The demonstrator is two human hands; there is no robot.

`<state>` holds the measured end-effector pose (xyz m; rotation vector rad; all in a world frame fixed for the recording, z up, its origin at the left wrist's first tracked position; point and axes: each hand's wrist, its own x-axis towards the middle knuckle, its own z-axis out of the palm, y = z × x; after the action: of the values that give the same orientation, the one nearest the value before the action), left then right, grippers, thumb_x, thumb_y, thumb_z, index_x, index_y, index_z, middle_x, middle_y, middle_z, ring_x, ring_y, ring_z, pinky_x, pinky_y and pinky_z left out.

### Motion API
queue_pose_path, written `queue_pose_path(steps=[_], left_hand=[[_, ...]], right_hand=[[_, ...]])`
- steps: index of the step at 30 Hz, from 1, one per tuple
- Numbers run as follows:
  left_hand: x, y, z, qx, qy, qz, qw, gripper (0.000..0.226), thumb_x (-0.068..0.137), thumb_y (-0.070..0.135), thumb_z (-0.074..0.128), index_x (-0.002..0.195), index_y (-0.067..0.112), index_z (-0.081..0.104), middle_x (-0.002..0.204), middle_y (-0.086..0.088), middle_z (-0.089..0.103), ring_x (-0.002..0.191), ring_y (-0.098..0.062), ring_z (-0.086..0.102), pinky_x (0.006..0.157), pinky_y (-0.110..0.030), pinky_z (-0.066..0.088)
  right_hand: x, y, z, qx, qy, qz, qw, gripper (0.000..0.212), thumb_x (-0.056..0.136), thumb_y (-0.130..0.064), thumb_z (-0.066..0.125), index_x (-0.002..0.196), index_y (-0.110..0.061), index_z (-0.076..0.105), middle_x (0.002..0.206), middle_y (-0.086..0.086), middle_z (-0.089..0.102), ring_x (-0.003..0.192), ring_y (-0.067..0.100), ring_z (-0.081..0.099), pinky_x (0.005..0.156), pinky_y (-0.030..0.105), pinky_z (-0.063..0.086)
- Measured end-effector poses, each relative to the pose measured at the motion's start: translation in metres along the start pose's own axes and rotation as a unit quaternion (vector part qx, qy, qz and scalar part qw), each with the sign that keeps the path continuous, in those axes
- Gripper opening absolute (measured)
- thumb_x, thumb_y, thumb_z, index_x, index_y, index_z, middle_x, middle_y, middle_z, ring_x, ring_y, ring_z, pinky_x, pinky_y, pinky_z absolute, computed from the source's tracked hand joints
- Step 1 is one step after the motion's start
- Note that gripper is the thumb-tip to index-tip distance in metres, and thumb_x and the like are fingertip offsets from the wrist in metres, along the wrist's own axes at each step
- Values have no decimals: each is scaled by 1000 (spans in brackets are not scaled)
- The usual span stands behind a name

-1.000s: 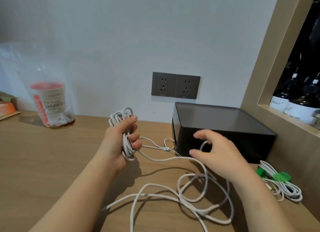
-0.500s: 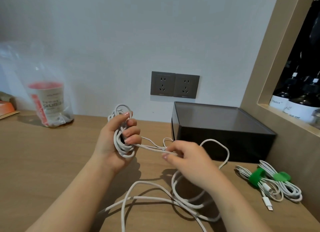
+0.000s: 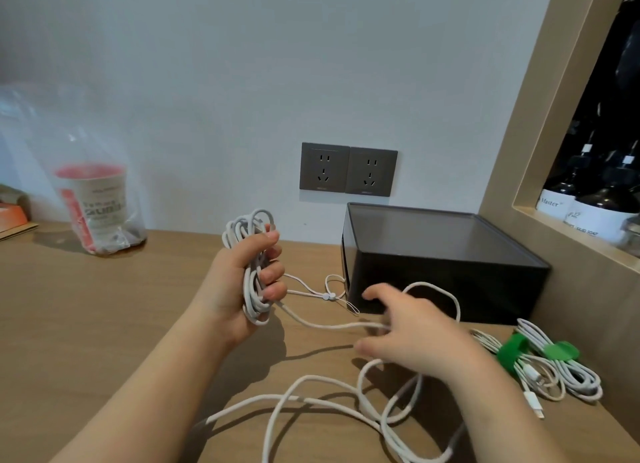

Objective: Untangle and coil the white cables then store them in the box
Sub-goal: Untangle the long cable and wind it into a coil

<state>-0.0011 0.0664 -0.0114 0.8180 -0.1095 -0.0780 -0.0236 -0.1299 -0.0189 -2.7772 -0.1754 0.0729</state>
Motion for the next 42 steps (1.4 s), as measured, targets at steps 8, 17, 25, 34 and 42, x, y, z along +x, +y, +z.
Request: queue_pose_path(steps=[8,17,25,34,42], left_hand=[[-2,-4,3,-15,-10,-11,1000,9,70,13,55,76,17,49,56,4,42,34,-4,31,28,-13,24],[-3,3,2,24,-2,2,1000,11,70,13,55,77,18,49,56,4,43,34,-4,31,30,-11,23],[-4,-7,5,145,-25,-22,989,13,65,19,62,65,16,75,81,-12,48,33,-8,33,30,-15,29],[-6,-14,1,311,-92,-30,945,31,62,10,78,92,14,71,73,-11,57,46,-10,46,37,-20,35],[-10,-14,2,419,-164,-48,892,31,70,17,69,98,8,59,65,0,62,52,-11,52,44,-24,41]], right_hand=[[-2,-31,19,88,-50,-154,983,20,93,-33,53,111,-30,60,92,-11,59,84,4,54,78,25,47],[2,9,-19,485,35,99,868,17,86,-10,58,73,0,56,49,2,39,40,10,30,41,21,26],[1,-1,-11,279,101,-39,954,17,93,-28,52,85,-28,67,68,-15,61,63,-1,55,57,14,41],[4,-3,-2,186,173,-143,957,17,92,-31,52,96,-33,68,86,-14,59,85,2,54,78,25,48],[3,-8,2,264,172,-183,931,14,89,-31,55,82,-36,65,80,-15,64,83,1,57,71,16,48]])
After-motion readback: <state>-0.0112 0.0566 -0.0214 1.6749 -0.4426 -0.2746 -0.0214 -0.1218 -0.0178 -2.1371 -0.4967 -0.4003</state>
